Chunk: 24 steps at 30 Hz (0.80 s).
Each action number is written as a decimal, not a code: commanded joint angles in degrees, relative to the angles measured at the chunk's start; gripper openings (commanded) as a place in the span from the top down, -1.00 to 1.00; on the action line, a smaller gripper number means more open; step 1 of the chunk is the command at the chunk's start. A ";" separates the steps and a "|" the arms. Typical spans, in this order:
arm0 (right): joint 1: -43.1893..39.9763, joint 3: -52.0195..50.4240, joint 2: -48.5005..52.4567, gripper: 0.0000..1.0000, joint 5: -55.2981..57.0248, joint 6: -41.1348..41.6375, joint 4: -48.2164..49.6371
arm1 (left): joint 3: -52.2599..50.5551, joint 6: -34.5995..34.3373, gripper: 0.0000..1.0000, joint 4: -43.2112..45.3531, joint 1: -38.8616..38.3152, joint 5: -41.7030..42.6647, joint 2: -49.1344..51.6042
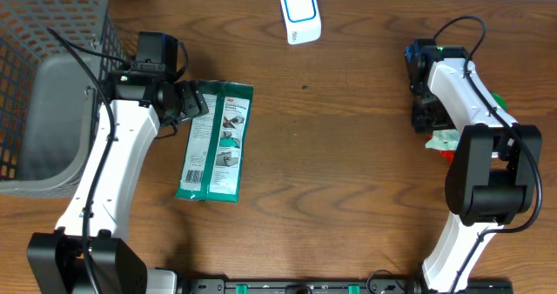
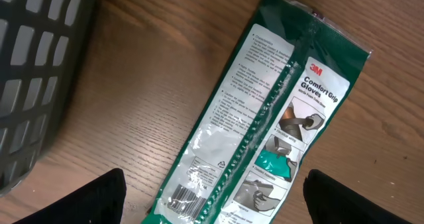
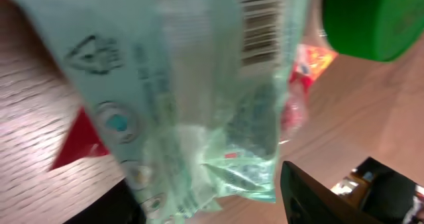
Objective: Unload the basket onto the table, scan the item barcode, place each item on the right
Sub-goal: 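Carry the wipes pack to the right edge beside the jar and release, then grasp the green gloves pack with the left gripper and lift it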
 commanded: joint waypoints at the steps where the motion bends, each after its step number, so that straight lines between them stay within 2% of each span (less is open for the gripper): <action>1: -0.39 1.64 -3.15 -0.22 -5.60 -2.67 0.11 | 0.87 0.28 -0.72 -0.17 0.22 -0.72 -0.24; 5: -0.33 2.45 -6.78 -0.36 -13.86 -7.58 0.15 | 0.87 0.28 -0.72 -0.17 0.22 -0.74 -0.24; 7: -0.35 2.45 -8.61 -0.54 -19.56 -8.55 0.15 | 0.87 0.28 -0.73 -0.17 0.22 -0.72 -0.24; 12: -0.31 2.45 -10.99 -0.64 -40.19 -8.57 1.03 | 0.87 0.28 -0.72 -0.17 0.22 -0.72 -0.24; 14: -0.28 2.40 -10.97 -0.94 -46.58 -8.55 1.53 | 0.87 0.28 -0.72 -0.17 0.22 -0.74 -0.24; 15: -0.13 2.08 -10.88 -0.99 -50.77 -8.52 2.38 | 0.87 0.28 -0.72 -0.17 0.22 -0.74 -0.24; 19: 1.01 1.25 -10.86 -0.99 -56.35 -8.28 4.46 | 0.87 0.28 -0.72 -0.17 0.22 -0.72 -0.24; 24: 3.04 0.98 -10.86 -0.98 -56.52 -4.83 5.51 | 0.87 0.28 -0.72 -0.15 0.22 -0.72 -0.24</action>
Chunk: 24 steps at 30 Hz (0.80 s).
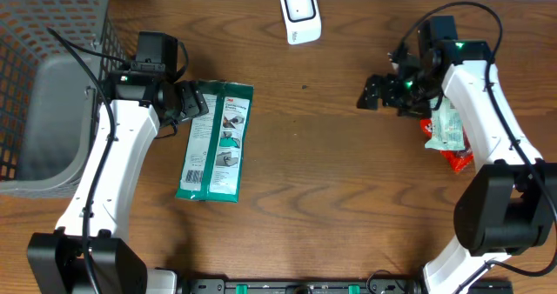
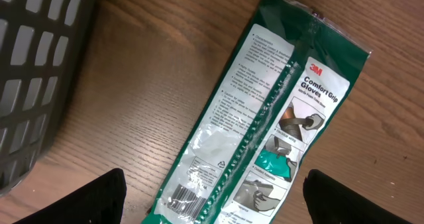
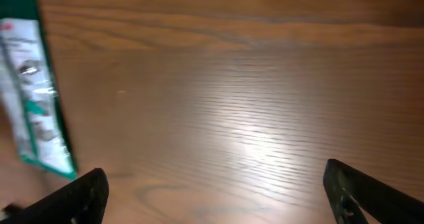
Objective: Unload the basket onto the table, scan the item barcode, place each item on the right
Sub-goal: 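Grasp the green gloves pack with the left gripper and lift it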
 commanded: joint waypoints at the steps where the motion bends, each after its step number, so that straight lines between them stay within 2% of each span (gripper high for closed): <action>1: 2.38 -0.59 -0.15 -0.99 -4.28 3.93 0.79 | 0.87 0.31 -0.72 -0.17 0.22 -0.72 -0.24; 6: 6.69 -1.51 -0.13 -0.99 -4.28 5.84 2.89 | 0.87 0.31 -0.72 0.59 0.22 -0.24 -0.24; 7: 7.56 -1.57 -0.13 -0.99 -4.28 5.86 3.02 | 0.85 0.33 -0.68 0.13 0.22 -0.22 -0.24; 8: 8.50 -1.66 -0.13 -0.98 -4.24 6.27 3.19 | 0.48 0.31 -0.25 -0.39 0.22 -0.28 -0.22; 9: 9.31 -1.81 -0.13 -0.97 -4.24 6.58 3.43 | -0.09 0.22 0.29 -0.57 0.22 -0.24 -0.22; 11: 10.84 -1.88 -0.13 -0.97 -4.24 7.48 4.07 | -1.81 -0.74 0.74 -0.61 0.20 -0.26 -0.17; 12: 11.61 -1.95 -0.13 -0.96 -4.20 8.13 4.76 | -3.28 -0.81 0.81 -0.31 0.20 -0.26 -0.13; 18: 15.47 -3.80 -0.13 -0.95 -4.15 13.60 10.82 | -13.35 -0.74 0.83 5.77 0.22 -0.28 -0.09; 24: 18.82 -10.08 -0.13 -0.90 -4.07 18.75 19.82 | -22.32 -2.14 0.83 13.62 0.20 -0.24 0.07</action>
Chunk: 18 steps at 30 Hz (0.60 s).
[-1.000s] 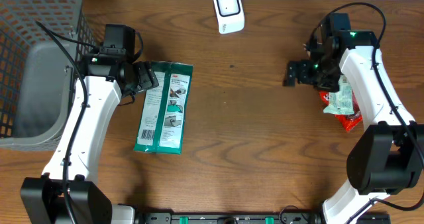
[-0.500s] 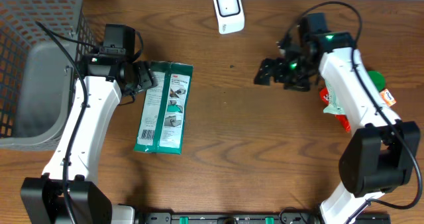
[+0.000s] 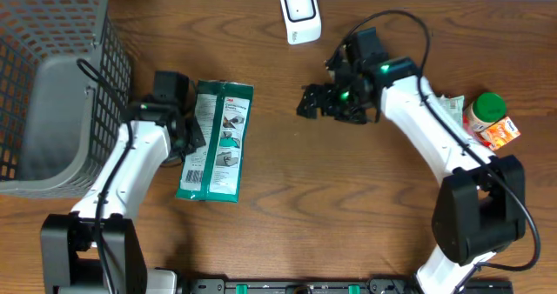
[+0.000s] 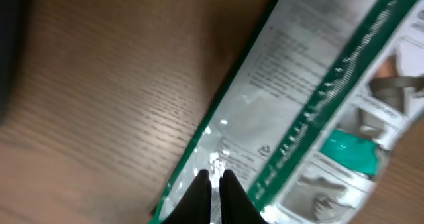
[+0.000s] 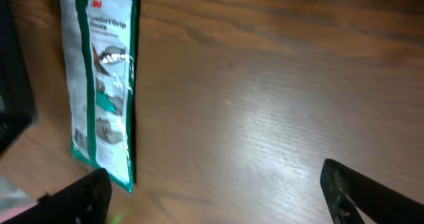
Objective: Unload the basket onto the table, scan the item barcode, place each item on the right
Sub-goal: 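Grasp the green gloves pack with the left gripper and lift it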
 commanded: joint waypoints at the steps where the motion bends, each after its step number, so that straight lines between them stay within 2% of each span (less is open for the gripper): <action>1: 2.12 -4.26 -0.13 -0.90 -0.52 4.22 3.78 | -4.76 -2.47 0.83 3.39 0.20 -0.31 0.13; 6: 4.87 -10.36 -0.13 -0.86 -0.50 4.20 11.54 | -11.37 -5.49 0.82 11.13 0.20 -0.13 0.17; 11: 6.56 -14.16 -0.13 -0.84 -0.48 4.20 16.33 | -14.80 -5.46 0.83 16.31 -0.20 0.33 0.42; 18: 6.93 -15.72 -0.13 -0.86 -0.48 4.20 17.46 | -15.32 -5.46 0.83 16.98 -2.73 10.71 1.90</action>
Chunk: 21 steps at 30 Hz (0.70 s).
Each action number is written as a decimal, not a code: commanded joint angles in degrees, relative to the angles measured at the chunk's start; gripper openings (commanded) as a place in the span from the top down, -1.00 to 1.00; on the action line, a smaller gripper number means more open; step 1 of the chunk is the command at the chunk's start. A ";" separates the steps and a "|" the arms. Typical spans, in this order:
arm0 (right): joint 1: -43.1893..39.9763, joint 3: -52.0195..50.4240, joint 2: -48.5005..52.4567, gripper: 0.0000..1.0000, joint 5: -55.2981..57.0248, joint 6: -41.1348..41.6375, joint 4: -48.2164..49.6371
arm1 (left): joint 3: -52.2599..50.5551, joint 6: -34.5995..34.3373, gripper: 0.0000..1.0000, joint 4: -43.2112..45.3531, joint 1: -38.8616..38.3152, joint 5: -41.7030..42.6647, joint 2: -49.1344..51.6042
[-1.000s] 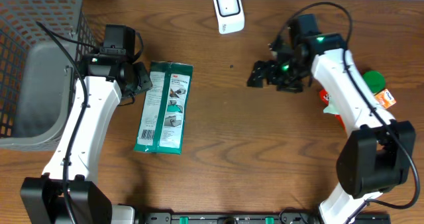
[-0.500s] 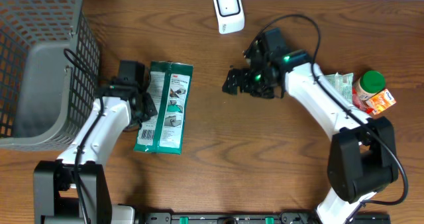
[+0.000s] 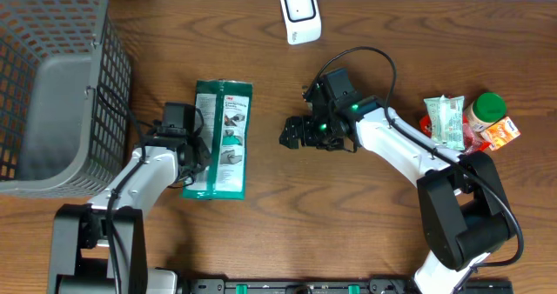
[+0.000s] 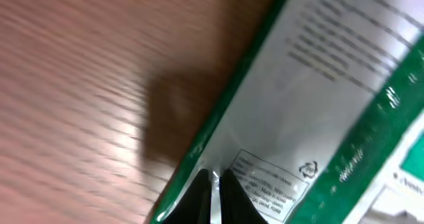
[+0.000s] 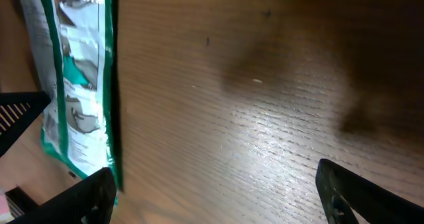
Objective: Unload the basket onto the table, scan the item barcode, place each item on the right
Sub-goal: 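Grasp the green gloves pack with the left gripper and lift it, then pass the gloves pack from the left gripper to the right gripper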
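The green-and-white glove packet (image 3: 219, 137) lies flat on the table, its long side running front to back. My left gripper (image 3: 193, 151) is shut, and its fingertips (image 4: 202, 187) rest on the packet (image 4: 318, 105) at its left edge, by the small print. My right gripper (image 3: 294, 134) hangs open just right of the packet (image 5: 79, 85), with only bare wood between its fingers (image 5: 358, 191). The white scanner (image 3: 298, 13) stands at the back middle.
A grey wire basket (image 3: 52, 85) fills the back left corner. At the right lie a pale green packet (image 3: 446, 120), a green-lidded bottle (image 3: 487, 108) and an orange-red packet (image 3: 500, 134).
My left gripper, still shut, has moved toward the front along the packet's left edge and lower onto it. The packet has turned slightly straighter. My right gripper has moved left, nearer the packet.
First my left gripper hung open over the packet's back left and my right was over the pale packet at the right. Then my right stood open over the table's right middle. Later my left was shut beside the packet. Now both flank it.
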 commanded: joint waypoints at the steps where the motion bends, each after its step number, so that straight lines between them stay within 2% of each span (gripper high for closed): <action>1: 0.28 -0.48 -0.15 -0.86 -0.33 0.63 0.11 | -0.61 -0.96 0.83 -0.15 -2.29 7.78 1.86; 9: -0.17 -0.48 -0.15 -0.93 -1.29 -3.06 0.96 | -0.59 0.87 0.68 2.93 -9.99 8.70 4.90; 12: -0.44 -0.48 -0.15 -0.91 -3.39 -7.78 1.33 | 1.44 4.42 0.66 2.14 -10.32 8.52 4.87; 13: -0.59 -0.48 -0.15 -0.93 -4.59 -9.42 1.62 | 3.08 5.66 0.56 0.42 -10.03 8.46 4.85; 14: -0.70 -0.48 -0.15 -0.97 -5.84 -10.49 1.92 | 4.79 6.21 0.53 -1.49 -9.64 8.02 4.85; 17: -0.66 -0.46 -0.15 -0.93 -8.98 -13.29 3.61 | 9.84 7.39 0.52 -6.45 -8.59 4.39 4.85; 21: -0.50 -0.46 -0.15 -0.84 -8.70 -13.33 5.84 | 10.95 7.45 0.52 -4.46 -7.93 2.01 5.25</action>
